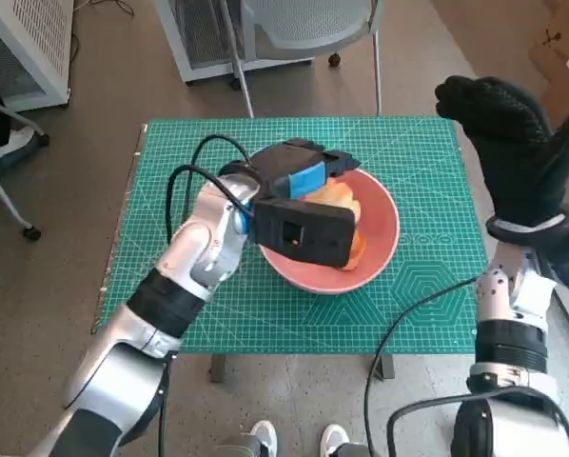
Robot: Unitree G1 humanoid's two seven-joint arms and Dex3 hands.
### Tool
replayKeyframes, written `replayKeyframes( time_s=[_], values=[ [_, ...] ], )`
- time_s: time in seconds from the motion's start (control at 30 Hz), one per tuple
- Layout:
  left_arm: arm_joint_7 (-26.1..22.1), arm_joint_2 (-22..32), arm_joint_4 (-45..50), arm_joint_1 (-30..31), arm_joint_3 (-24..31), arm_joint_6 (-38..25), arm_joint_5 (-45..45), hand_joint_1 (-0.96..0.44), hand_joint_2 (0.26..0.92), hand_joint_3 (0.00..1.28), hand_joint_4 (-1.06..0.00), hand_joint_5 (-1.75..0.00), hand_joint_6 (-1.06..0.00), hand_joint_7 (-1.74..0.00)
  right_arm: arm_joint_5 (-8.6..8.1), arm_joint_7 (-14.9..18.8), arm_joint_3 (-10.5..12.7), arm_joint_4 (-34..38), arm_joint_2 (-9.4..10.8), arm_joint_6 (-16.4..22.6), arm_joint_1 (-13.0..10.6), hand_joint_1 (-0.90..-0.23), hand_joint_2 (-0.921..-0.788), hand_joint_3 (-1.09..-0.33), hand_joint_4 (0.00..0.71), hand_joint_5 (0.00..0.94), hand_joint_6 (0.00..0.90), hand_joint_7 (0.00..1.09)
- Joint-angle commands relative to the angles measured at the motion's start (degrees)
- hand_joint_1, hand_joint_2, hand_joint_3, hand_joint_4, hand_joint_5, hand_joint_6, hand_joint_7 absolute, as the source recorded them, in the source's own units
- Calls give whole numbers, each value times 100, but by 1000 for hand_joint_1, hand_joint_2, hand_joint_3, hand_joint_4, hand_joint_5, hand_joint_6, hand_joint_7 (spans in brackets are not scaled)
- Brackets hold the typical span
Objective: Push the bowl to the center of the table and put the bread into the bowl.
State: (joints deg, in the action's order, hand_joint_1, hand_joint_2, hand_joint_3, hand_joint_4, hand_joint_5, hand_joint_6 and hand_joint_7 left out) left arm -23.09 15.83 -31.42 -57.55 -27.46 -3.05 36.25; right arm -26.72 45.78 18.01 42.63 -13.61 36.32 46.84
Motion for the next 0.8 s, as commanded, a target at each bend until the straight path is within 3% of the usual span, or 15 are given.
replayKeyframes(
  time_s=[0.03, 0.1, 0.33, 0.53, 0.63, 0.8],
  values=[
    [468, 147, 213, 144, 255, 399, -108, -671, 848, 24, 1, 1, -89, -46, 73, -83, -27, 14, 24, -23, -123, -642, -921, -660, 270, 0, 372, 2],
    [637, 175, 268, 210, 385, 530, -191, -734, 884, 41, 1, 1, -77, -40, 74, -88, -31, 27, 22, -12, -116, -643, -921, -660, 269, 0, 372, 2],
    [975, 79, 238, 479, 1299, 1219, -1278, -822, 918, 373, 1, 1, -66, -36, 55, -92, -58, -20, 31, -12, -101, -648, -921, -659, 270, 1, 373, 3],
    [575, -292, 128, 640, 2406, 1659, -3121, -833, 921, 504, 1, 1, -77, -42, 24, -103, -57, -97, 11, -76, -60, -651, -921, -659, 272, 2, 381, 7],
    [1, -535, 182, 667, 2998, 1597, -4338, -845, 921, 545, 1, 1, -80, -44, 32, -122, -57, -87, -3, -93, -9, -654, -921, -659, 273, 2, 393, 12],
    [-312, -664, 467, 771, 3416, 1563, -5206, -860, 921, 529, 1, 1, -56, -35, 88, -186, -90, -106, 5, -93, 47, -656, -921, -654, 277, 3, 406, 17]
  ],
)
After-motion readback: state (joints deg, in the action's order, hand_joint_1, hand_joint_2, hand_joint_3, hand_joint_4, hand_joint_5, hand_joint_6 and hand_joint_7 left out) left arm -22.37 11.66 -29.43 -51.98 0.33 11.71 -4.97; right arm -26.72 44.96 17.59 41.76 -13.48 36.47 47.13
